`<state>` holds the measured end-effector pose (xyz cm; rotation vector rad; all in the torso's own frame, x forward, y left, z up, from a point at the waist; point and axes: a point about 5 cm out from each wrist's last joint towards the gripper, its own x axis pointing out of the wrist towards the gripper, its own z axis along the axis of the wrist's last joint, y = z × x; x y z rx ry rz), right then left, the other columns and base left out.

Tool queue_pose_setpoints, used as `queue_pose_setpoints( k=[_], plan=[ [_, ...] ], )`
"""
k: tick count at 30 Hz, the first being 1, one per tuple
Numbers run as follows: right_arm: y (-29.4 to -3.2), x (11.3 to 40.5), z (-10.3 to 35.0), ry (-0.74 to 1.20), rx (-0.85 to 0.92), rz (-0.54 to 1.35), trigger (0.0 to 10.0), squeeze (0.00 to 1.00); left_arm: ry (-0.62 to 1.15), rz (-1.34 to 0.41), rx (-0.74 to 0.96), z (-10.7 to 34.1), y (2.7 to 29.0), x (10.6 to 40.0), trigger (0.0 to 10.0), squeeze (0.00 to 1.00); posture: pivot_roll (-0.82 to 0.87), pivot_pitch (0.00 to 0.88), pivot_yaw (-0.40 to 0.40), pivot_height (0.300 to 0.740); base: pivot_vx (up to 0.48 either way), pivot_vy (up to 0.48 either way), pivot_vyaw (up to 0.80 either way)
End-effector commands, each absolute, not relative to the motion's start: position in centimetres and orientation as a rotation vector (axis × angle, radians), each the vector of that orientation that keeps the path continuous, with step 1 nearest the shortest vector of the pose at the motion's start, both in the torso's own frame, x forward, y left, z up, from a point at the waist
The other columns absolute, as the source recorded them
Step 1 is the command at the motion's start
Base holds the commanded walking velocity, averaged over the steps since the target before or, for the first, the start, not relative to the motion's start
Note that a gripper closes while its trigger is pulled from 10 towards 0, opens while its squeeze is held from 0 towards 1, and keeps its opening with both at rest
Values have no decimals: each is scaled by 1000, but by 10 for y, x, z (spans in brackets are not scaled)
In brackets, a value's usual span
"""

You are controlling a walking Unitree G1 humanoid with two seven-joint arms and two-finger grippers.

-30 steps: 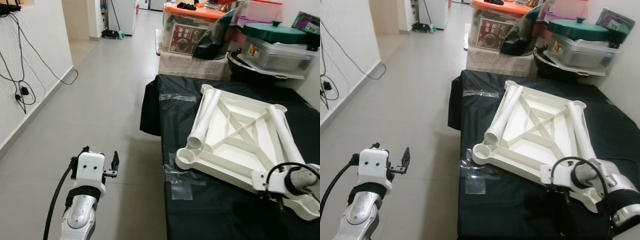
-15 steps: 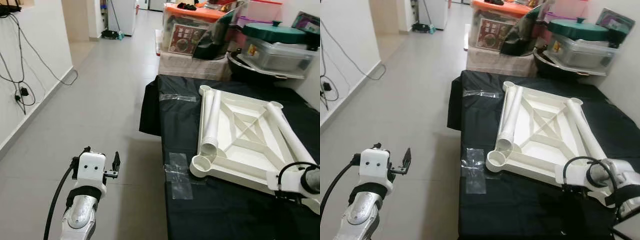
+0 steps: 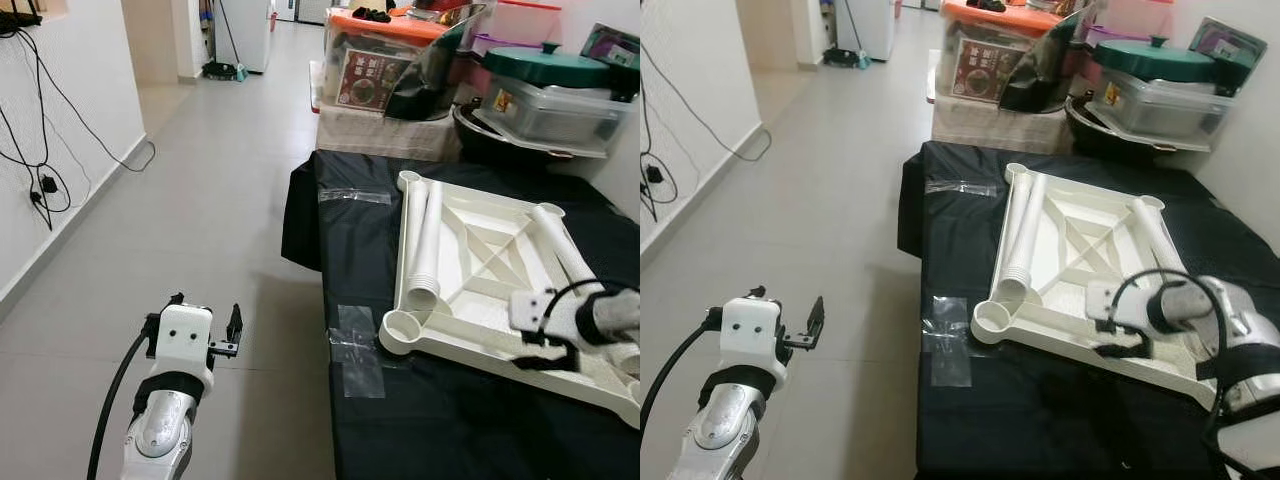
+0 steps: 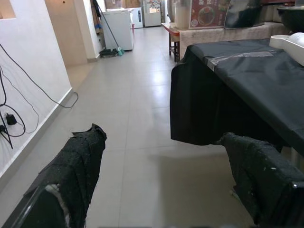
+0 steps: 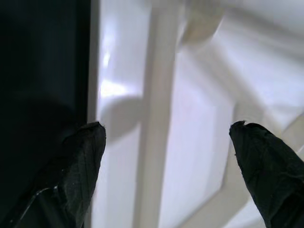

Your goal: Building children table

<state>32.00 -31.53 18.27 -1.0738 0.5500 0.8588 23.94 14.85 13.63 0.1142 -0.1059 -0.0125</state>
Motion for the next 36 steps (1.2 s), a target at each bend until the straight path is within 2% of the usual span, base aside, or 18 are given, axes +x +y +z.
queue_pose_setpoints(
  k=[1, 7, 8, 10, 11, 13, 23, 24, 30, 31, 36],
  plan=[
    [-307, 321, 186, 495, -1021, 874, 10000, 1000, -100, -36, 95, 135, 143, 241, 10000, 0, 33, 0, -109, 740, 0, 0, 0],
    [-286, 325, 174, 413, -905, 883, 10000, 1000, -101, -37, 90, 134, 143, 241, 10000, 0, 45, 0, -112, 740, 0, 0, 0],
    [-277, 326, 161, 414, -843, 867, 10000, 243, -101, -35, 87, 134, 143, 241, 10000, 0, 54, 0, -118, 740, 0, 0, 0],
    [-269, 323, 147, 446, -781, 884, 10000, 243, -102, -33, 86, 134, 143, 241, 10000, 0, 56, 0, -119, 740, 0, 0, 0],
    [-265, 319, 139, 481, -714, 909, 10000, 0, -103, -31, 86, 134, 144, 241, 10000, 0, 60, 0, -121, 740, 0, 0, 0],
    [-261, 312, 129, 536, -639, 933, 10000, 0, -102, -28, 86, 134, 145, 240, 10000, 0, 61, 0, -121, 740, 0, 0, 0],
    [-262, 313, 114, 606, -629, 860, 10000, 0, -99, -28, 81, 133, 144, 240, 10000, 0, 61, 0, -122, 740, 0, 0, 0],
    [-262, 314, 113, 622, -622, 836, 9176, 0, -99, -28, 82, 133, 145, 240, 10000, 0, 61, 0, -122, 740, 0, 0, 0],
    [-263, 313, 112, 662, -619, 802, 9647, 0, -98, -21, 83, 133, 146, 239, 10000, 0, 69, 0, -128, 740, 0, 0, 0],
    [-264, 311, 113, 676, -628, 807, 10000, 0, -97, -20, 83, 133, 146, 239, 10000, 0, 67, 0, -128, 740, 0, 0, 0],
    [-268, 307, 115, 704, -628, 820, 10000, 0, -96, -18, 82, 133, 146, 238, 10000, 0, 61, 0, -129, 740, 0, 0, 0]
  ],
)
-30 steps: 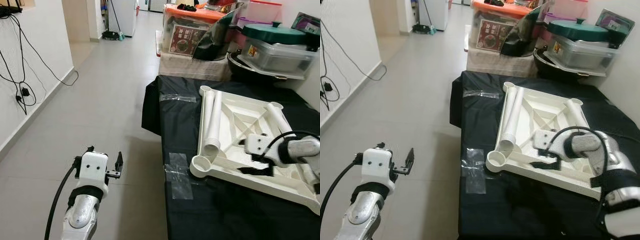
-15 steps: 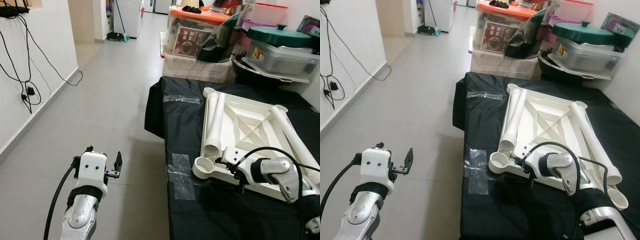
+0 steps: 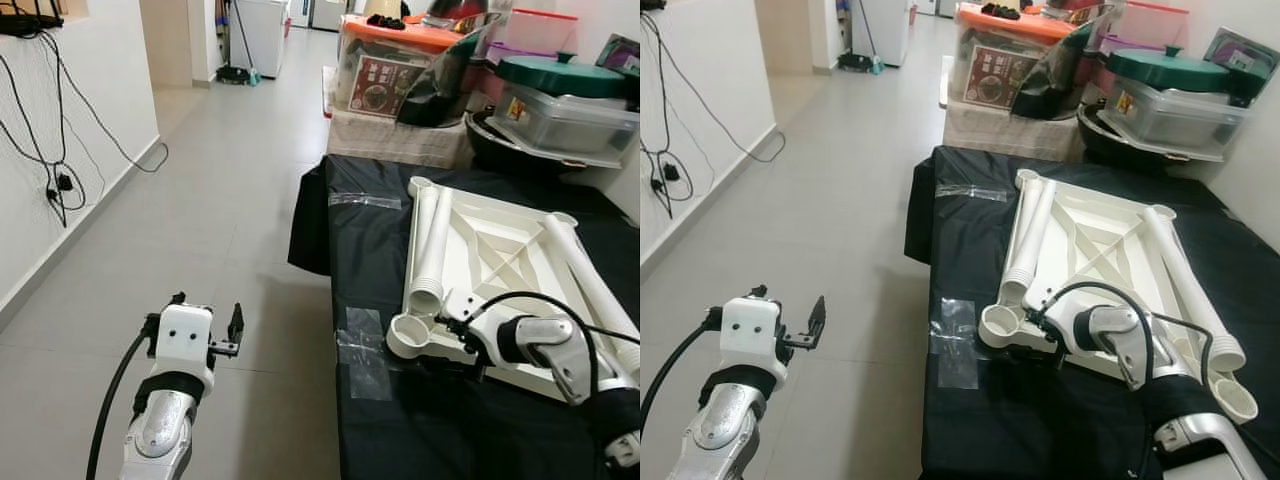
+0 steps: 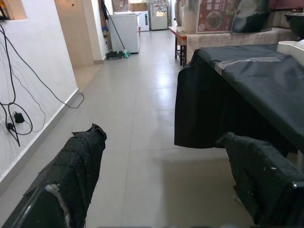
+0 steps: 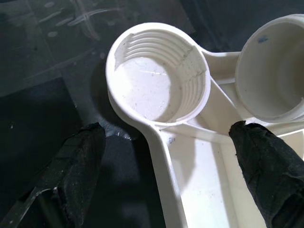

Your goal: Building children table

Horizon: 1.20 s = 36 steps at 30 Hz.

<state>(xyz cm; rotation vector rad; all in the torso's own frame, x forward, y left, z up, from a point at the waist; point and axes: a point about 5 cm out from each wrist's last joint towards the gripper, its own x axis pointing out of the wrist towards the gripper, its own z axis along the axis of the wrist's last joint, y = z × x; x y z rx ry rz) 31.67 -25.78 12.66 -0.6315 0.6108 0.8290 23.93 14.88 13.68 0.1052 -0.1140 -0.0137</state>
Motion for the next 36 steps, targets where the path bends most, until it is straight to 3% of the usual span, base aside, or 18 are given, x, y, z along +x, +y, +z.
queue_pose_setpoints(
  k=[1, 13, 14, 16, 17, 19, 21, 29, 36],
  plan=[
    [-271, 304, 117, 716, -631, 830, 10000, 0, -95, -19, 81, 132, 146, 238, 10000, 0, 54, 0, -127, 740, 0, 0, 0],
    [-263, 287, 113, 764, -632, 924, 9961, 0, -93, -28, 72, 132, 142, 240, 10000, 0, 44, 0, -129, 740, 0, 0, 0],
    [-262, 288, 112, 762, -631, 922, 8824, 0, -93, -28, 71, 132, 142, 240, 10000, 0, 44, 0, -129, 740, 0, 0, 0],
    [-259, 291, 108, 763, -612, 900, 8824, 0, -93, -26, 70, 132, 142, 240, 10000, 0, 46, 0, -131, 740, 0, 0, 0],
    [-254, 293, 106, 751, -597, 895, 4627, 0, -93, -25, 69, 132, 142, 240, 10000, 0, 48, 0, -133, 740, 0, 0, 0],
    [-251, 294, 105, 743, -586, 893, 4627, 0, -93, -24, 69, 132, 142, 240, 10000, 0, 48, 0, -133, 740, 0, 0, 0],
    [-242, 295, 103, 722, -583, 920, 0, 0, -93, -22, 71, 132, 142, 240, 10000, 0, 54, 0, -137, 740, 0, 0, 0],
    [-237, 294, 101, 734, -596, 939, 0, 0, -91, -16, 72, 131, 143, 238, 10000, 0, 59, 0, -145, 740, 0, 0, 0],
    [-254, 291, 99, 780, -651, 919, 0, 0, -83, -14, 73, 130, 143, 237, 10000, 0, 47, 0, -140, 740, 0, 0, 0]
  ],
)
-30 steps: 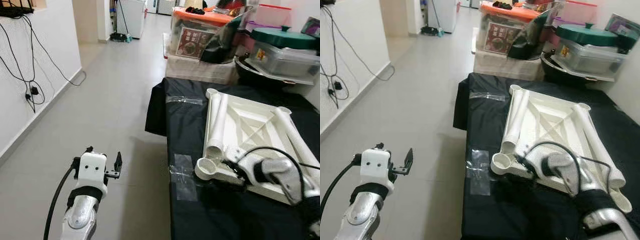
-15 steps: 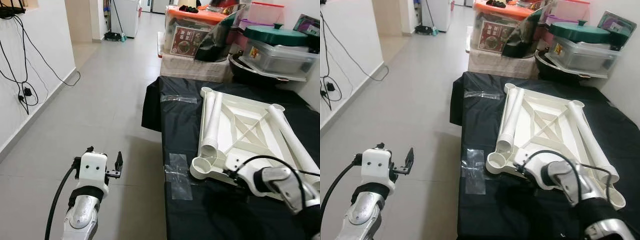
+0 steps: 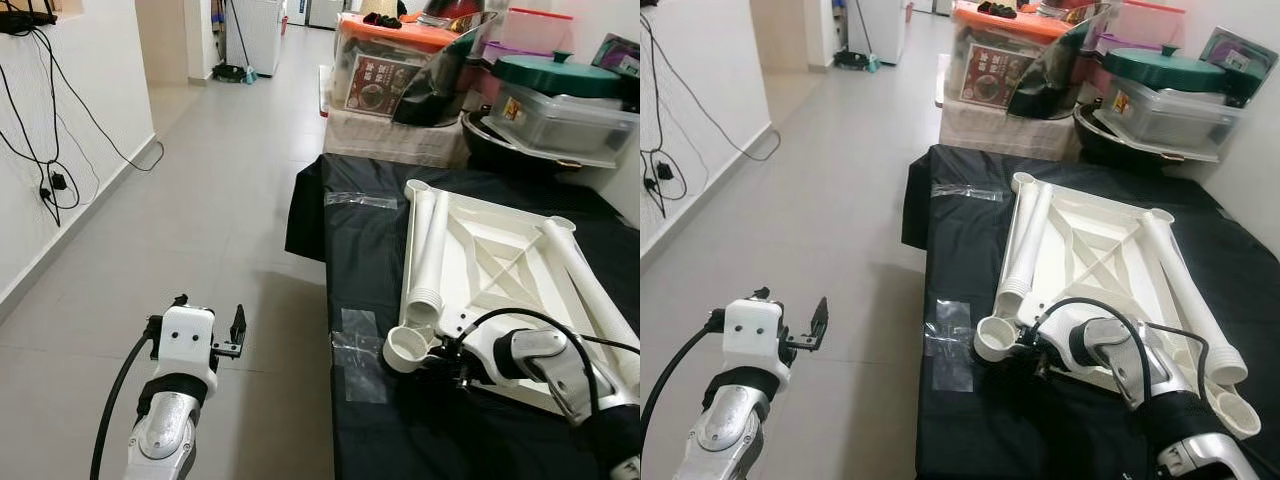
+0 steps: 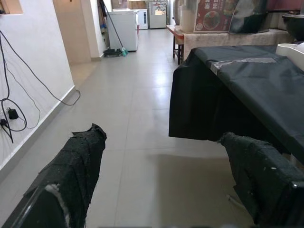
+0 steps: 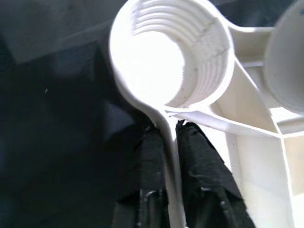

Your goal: Building children table

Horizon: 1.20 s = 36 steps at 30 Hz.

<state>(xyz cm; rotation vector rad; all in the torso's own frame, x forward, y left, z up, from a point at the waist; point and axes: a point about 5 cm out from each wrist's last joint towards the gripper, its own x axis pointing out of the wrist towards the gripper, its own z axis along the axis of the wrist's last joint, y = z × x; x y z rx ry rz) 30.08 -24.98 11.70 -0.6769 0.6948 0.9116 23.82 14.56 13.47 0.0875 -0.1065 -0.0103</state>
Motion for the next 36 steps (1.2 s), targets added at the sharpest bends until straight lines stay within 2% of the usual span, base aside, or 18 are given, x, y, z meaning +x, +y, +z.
queue_pose_setpoints(
  k=[1, 7, 12, 21, 29, 36],
  plan=[
    [-254, 291, 99, 780, -651, 919, 0, 0, -83, -14, 73, 130, 143, 237, 10000, 0, 47, 0, -140, 740, 0, 0, 0],
    [-292, 270, 103, 874, -753, 949, 0, 0, -70, -27, 68, 127, 141, 237, 10000, 0, 25, 0, -132, 740, 0, 0, 0],
    [-304, 248, 108, 908, -787, 1060, 0, 0, -64, -30, 68, 126, 141, 237, 10000, 0, 8, 0, -122, 740, 0, 0, 0],
    [-321, 232, 115, 963, -831, 1112, 0, 0, -56, -39, 69, 124, 141, 237, 10000, 0, -1, 0, -114, 740, 0, 0, 0],
    [-334, 205, 119, 1006, -962, 1290, 0, 0, -49, -43, 72, 122, 141, 236, 10000, 0, -7, 0, -108, 740, 0, 0, 0],
    [-354, 198, 117, 1080, -1088, 1266, 0, 0, -42, -45, 69, 120, 140, 236, 10000, 0, -13, 0, -107, 740, 0, 0, 0]
  ],
)
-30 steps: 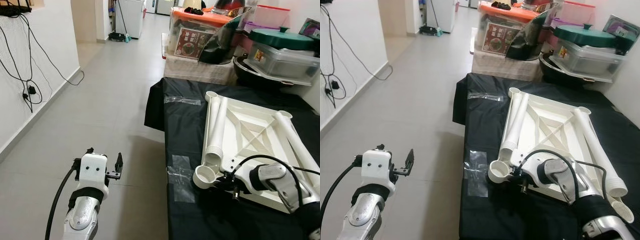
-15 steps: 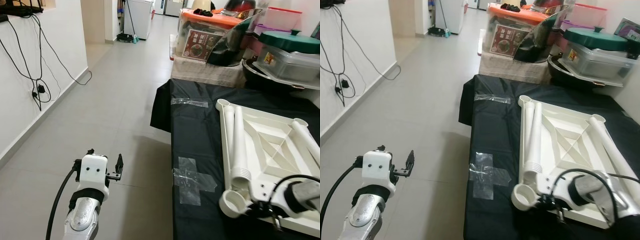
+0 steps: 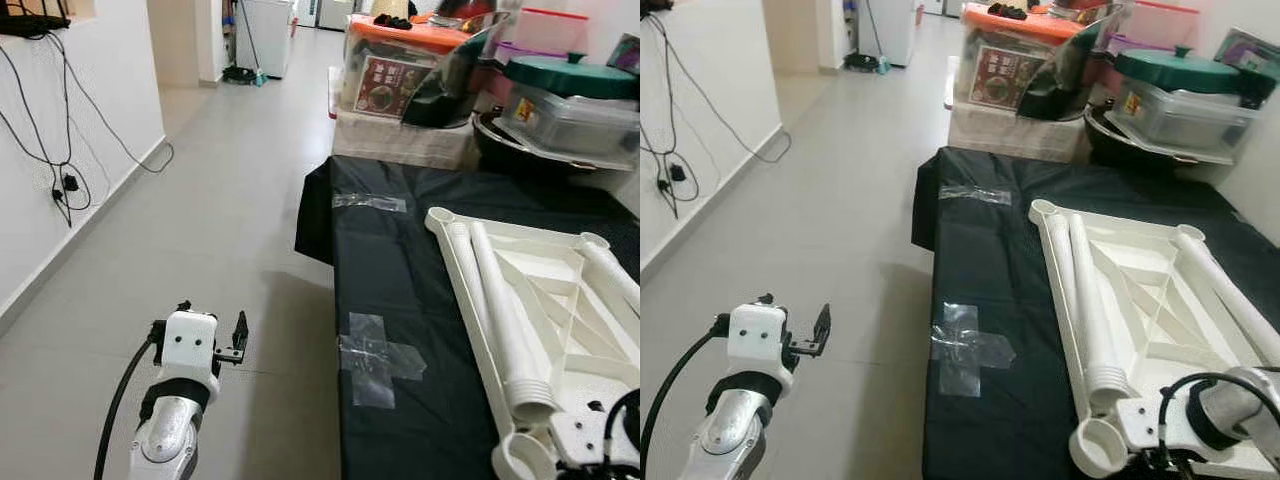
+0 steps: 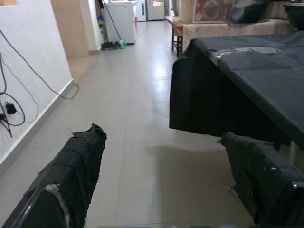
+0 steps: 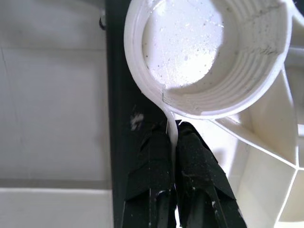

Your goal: Building children table

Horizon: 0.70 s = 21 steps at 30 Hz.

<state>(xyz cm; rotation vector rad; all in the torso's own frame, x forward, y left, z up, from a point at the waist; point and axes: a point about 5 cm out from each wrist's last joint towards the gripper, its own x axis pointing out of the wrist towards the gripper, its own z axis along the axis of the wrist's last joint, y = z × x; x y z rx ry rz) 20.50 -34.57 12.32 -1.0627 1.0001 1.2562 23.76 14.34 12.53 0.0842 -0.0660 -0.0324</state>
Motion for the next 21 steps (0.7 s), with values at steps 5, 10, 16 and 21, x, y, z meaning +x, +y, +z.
queue_pose_setpoints(
  k=[5, 10, 16, 21],
  plan=[
    [-366, 202, 113, 1114, -1130, 1190, 0, 0, -42, -42, 66, 120, 140, 236, 10000, 0, -9, 0, -111, 740, 0, 0, 0],
    [-367, 206, 112, 1099, -1134, 1163, 0, 0, -42, -38, 65, 120, 140, 236, 10000, 0, -5, 0, -114, 740, 0, 0, 0],
    [-369, 209, 109, 1096, -1183, 1144, 10000, 0, -41, -35, 65, 119, 141, 236, 10000, 0, -3, 0, -116, 740, 0, 0, 0],
    [-367, 216, 109, 1069, -1181, 1107, 10000, 1000, -39, -33, 65, 119, 142, 236, 10000, 0, -4, 0, -113, 740, 0, 0, 0]
  ],
)
